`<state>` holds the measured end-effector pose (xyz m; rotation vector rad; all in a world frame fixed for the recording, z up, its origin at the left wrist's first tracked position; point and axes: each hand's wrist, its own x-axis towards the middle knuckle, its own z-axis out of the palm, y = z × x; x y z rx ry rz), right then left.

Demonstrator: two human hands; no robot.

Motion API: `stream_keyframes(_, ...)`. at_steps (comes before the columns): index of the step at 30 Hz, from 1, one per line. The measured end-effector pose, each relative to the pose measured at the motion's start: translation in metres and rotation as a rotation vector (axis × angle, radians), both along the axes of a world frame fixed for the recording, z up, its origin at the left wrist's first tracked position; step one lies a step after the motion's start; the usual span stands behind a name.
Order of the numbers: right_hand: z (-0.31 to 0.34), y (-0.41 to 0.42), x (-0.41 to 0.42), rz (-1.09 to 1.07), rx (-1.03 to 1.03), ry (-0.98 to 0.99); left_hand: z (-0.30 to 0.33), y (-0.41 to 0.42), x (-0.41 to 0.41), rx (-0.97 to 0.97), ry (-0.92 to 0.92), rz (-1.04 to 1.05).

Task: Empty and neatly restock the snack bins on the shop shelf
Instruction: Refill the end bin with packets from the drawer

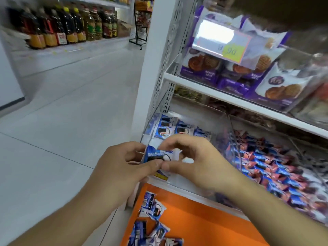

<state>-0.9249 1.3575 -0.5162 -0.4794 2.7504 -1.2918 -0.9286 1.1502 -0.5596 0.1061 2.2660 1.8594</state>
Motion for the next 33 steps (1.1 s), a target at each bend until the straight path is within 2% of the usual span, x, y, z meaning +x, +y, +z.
stream_keyframes(4, -0.007, 0.009, 0.004, -0.133, -0.002, 0.02, 0.002, 0.008, 0.005, -0.048, 0.048, -0.04)
stream_keyframes(8, -0.019, 0.025, -0.027, -0.324, 0.214, 0.144, 0.001, 0.006, 0.01, -0.507, 0.302, -0.151)
stream_keyframes(13, -0.058, 0.053, -0.1, -0.508, 0.485, 0.184, -0.008, 0.003, 0.006, -0.75, 0.437, -0.342)
stream_keyframes(17, -0.092, 0.066, -0.129, -0.58, 0.598, 0.165, -0.01, 0.002, 0.0, -0.783, 0.473, -0.366)
stream_keyframes(24, -0.109, 0.062, -0.138, -0.645, 0.741, 0.29, -0.017, 0.0, -0.003, -0.79, 0.511, -0.379)
stream_keyframes(27, -0.105, 0.064, -0.136, -0.637, 0.743, 0.243, -0.015, 0.0, 0.0, -0.761, 0.526, -0.397)
stream_keyframes(30, -0.096, 0.067, -0.129, -0.6, 0.714, 0.218, -0.013, -0.004, 0.005, -0.653, 0.542, -0.331)
stream_keyframes(33, -0.079, 0.064, -0.107, -0.56, 0.575, 0.28, -0.009, -0.008, 0.01, -0.522, 0.521, -0.3)
